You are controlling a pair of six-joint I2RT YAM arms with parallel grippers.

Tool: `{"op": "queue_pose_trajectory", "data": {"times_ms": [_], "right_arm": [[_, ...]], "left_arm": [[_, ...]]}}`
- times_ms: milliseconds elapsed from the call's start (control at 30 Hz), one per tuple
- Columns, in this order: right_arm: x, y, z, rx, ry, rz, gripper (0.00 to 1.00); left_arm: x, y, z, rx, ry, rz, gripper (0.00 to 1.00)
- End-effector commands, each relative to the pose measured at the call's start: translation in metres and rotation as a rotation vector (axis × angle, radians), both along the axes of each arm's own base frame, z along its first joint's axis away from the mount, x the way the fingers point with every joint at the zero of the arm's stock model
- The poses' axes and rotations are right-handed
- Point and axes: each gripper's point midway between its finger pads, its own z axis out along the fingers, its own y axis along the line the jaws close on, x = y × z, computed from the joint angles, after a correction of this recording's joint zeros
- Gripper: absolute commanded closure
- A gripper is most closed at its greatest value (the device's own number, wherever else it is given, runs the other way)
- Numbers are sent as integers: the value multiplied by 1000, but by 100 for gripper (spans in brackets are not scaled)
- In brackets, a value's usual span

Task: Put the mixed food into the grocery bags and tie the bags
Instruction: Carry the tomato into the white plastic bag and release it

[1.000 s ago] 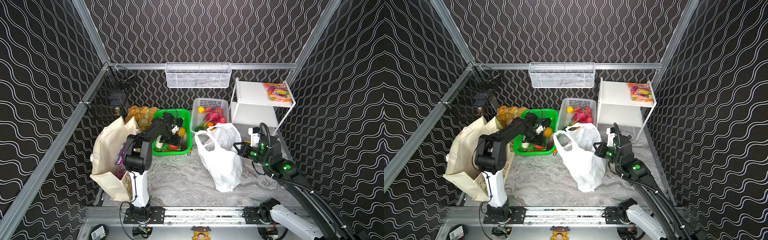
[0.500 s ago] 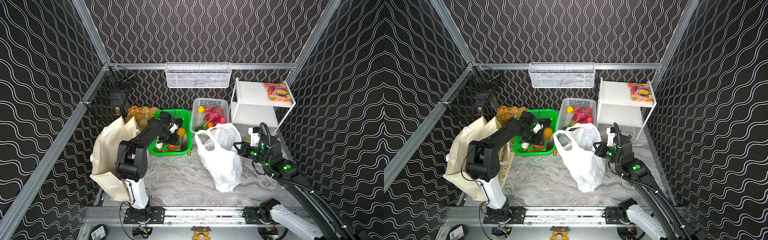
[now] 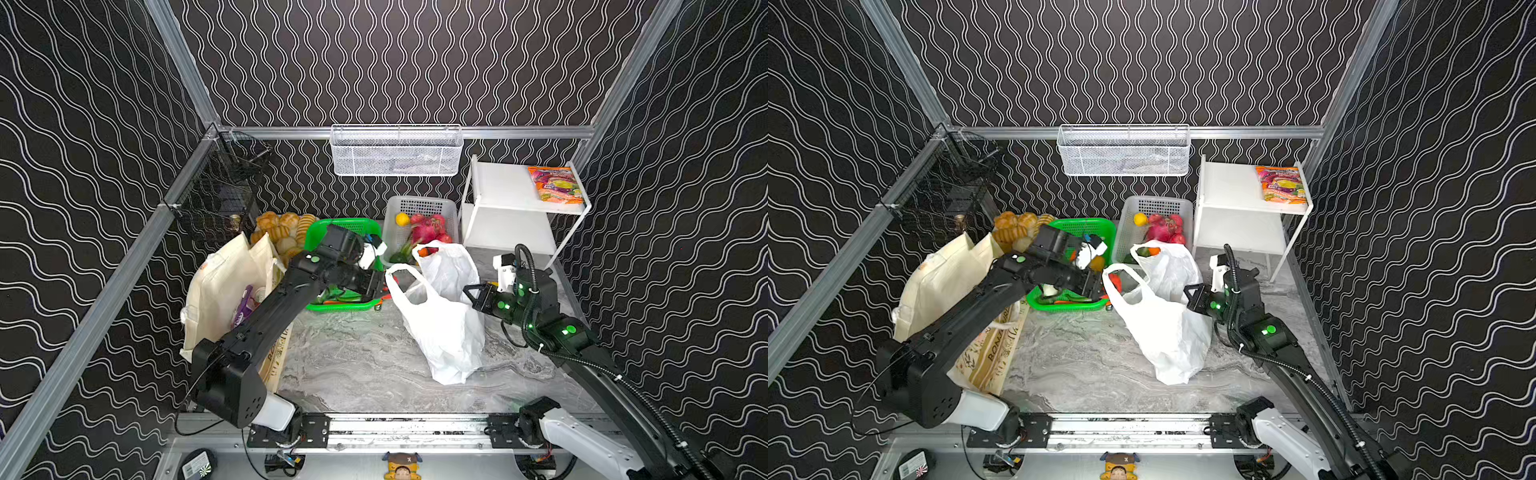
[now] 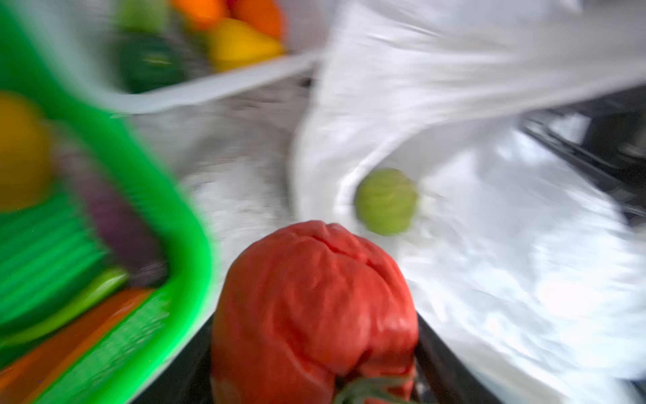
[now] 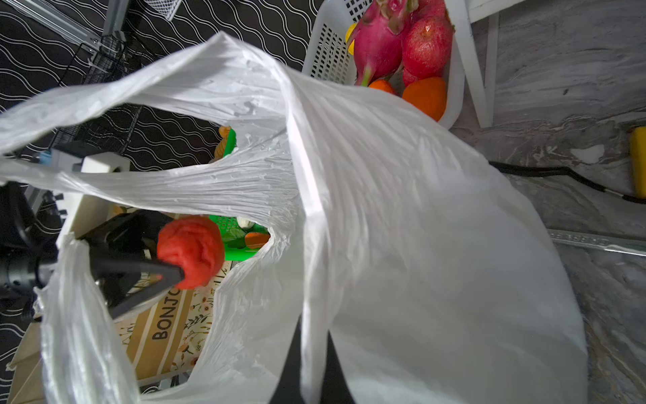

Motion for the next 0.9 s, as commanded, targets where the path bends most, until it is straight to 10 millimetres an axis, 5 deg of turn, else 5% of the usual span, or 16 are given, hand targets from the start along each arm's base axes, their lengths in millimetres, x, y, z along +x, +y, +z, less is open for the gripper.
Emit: {"op": "queue_pose_trajectory", "data": {"times_ms": [0,333,867], "right_arm": [[-1,6,11,34,-34,29,100],[-10,21,14,60,-71,144,100],[-14,3,20,16,-137,74,100]], "left_arm": [[-13,-36,18,-119,21,-78,38],[-29,-95,47,-248,-14,-206,36],[-17,-120,38,-198,-68,-118,9]]}}
